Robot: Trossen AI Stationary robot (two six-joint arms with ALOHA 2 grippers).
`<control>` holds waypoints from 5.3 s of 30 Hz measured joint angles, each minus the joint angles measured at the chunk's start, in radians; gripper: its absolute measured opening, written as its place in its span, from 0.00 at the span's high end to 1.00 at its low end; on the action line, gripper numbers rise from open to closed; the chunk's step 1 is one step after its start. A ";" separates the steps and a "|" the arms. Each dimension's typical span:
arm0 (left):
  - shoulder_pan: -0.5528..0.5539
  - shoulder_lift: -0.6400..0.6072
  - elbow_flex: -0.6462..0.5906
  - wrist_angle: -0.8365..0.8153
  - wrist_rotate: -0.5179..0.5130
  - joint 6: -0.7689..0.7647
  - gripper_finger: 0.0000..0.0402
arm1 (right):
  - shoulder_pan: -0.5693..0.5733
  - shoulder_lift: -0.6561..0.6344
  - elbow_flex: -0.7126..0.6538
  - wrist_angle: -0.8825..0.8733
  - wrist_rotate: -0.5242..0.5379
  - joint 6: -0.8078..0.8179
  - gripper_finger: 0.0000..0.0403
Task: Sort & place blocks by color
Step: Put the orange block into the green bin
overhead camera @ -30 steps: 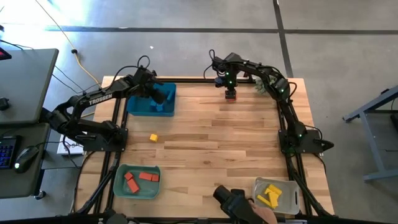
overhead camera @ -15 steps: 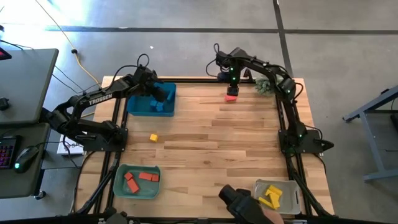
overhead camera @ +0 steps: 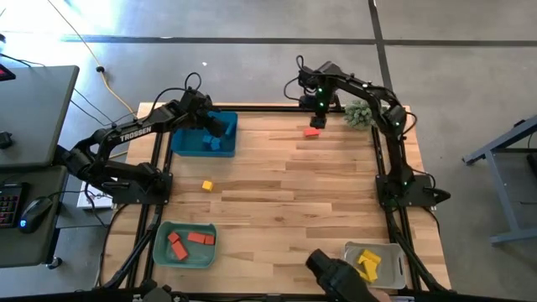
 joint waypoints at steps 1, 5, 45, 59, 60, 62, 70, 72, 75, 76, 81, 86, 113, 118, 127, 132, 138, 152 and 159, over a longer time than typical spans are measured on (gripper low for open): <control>0.000 0.000 0.000 0.000 0.000 0.000 0.62 | 0.000 -0.025 -0.044 0.003 0.007 0.000 0.51; 0.000 0.000 0.000 0.003 -0.006 0.002 0.62 | 0.000 -0.156 -0.260 0.069 0.035 0.007 0.51; 0.000 0.000 0.000 0.016 -0.026 0.002 0.62 | 0.098 -0.236 -0.597 0.758 0.188 -0.255 0.51; 0.000 0.000 0.000 0.016 -0.026 0.029 0.62 | 0.104 -0.186 -0.569 0.717 0.226 -0.254 0.51; 0.000 0.000 0.000 0.016 -0.026 0.029 0.62 | 0.104 -0.185 -0.569 0.717 0.223 -0.254 0.51; 0.000 0.000 0.000 0.016 -0.026 0.029 0.62 | 0.104 -0.176 -0.569 0.715 0.213 -0.252 0.51; 0.000 0.000 0.000 0.016 -0.026 0.030 0.62 | 0.136 -0.146 -0.562 0.704 0.270 -0.230 0.52; 0.000 0.000 0.000 0.017 -0.026 0.030 0.62 | 0.139 -0.146 -0.554 0.696 0.268 -0.229 0.56; 0.000 0.000 0.000 0.017 -0.026 0.039 0.62 | 0.138 -0.144 -0.546 0.682 0.260 -0.225 0.65; 0.000 0.000 0.000 0.017 -0.026 0.047 0.62 | 0.137 -0.143 -0.544 0.683 0.258 -0.218 0.68; 0.000 0.000 0.000 0.016 -0.026 0.055 0.62 | 0.137 -0.144 -0.540 0.651 0.253 -0.158 0.77; 0.000 0.000 0.000 0.016 0.014 0.001 0.62 | 0.156 -0.147 -0.534 0.616 0.263 -0.072 0.77; -0.008 0.000 0.000 0.099 0.584 -0.259 0.62 | 0.538 -0.149 -0.033 0.491 0.384 0.336 0.77; -0.044 0.000 0.000 0.099 0.618 -0.262 0.62 | 0.601 -0.150 -0.012 0.541 0.430 0.382 0.77; -0.151 0.000 0.000 0.177 0.608 -0.373 0.62 | 0.653 -0.146 -0.012 0.589 0.479 0.401 0.77; -0.208 0.000 0.000 0.304 0.581 -0.484 0.62 | 0.648 -0.146 -0.012 0.589 0.493 0.401 0.77; -0.276 0.000 0.000 0.382 0.484 -0.576 0.62 | 0.637 -0.146 -0.012 0.589 0.493 0.394 0.77; -0.355 0.000 0.000 0.390 0.363 -0.672 0.62 | 0.654 -0.145 -0.012 0.620 0.448 0.152 0.77; -0.372 0.000 0.000 0.389 0.358 -0.706 0.62 | 0.680 -0.144 -0.012 0.678 0.457 0.054 0.77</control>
